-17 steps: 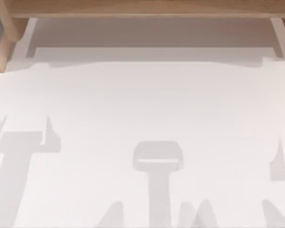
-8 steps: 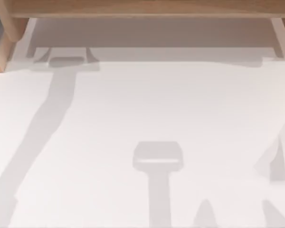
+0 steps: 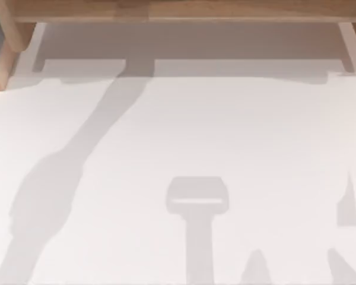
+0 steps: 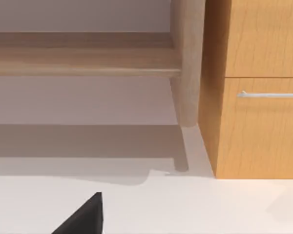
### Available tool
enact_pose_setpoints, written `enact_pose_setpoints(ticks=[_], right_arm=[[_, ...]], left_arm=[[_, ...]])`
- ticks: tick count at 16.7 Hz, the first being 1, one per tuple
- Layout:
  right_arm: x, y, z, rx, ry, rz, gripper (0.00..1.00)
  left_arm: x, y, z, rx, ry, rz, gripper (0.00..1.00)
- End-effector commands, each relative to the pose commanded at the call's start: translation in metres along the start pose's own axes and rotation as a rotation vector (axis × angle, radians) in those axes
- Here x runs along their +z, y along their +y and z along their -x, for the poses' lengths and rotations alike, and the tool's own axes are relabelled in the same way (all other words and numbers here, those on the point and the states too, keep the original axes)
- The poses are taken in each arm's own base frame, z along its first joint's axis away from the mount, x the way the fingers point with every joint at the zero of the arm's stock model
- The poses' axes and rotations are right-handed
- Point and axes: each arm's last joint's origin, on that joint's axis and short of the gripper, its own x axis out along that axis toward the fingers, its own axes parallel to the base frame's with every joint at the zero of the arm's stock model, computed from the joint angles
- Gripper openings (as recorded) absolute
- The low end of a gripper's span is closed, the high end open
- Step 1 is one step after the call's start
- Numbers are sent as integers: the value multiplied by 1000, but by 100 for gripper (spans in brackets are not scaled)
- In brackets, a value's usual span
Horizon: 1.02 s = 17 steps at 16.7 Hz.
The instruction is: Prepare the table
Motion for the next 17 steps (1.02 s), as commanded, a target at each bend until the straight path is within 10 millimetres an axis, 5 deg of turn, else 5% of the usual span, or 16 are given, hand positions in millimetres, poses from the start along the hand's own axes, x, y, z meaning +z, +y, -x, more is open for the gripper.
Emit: enact_pose_setpoints(ticks=[4,17], right_arm=[[0,0,0,0,0,0,100],[0,0,0,0,0,0,100]], left_arm=[[-8,-28,-18,-4,-8,5,100],[-8,-30,-38,-4,-9,5,100]])
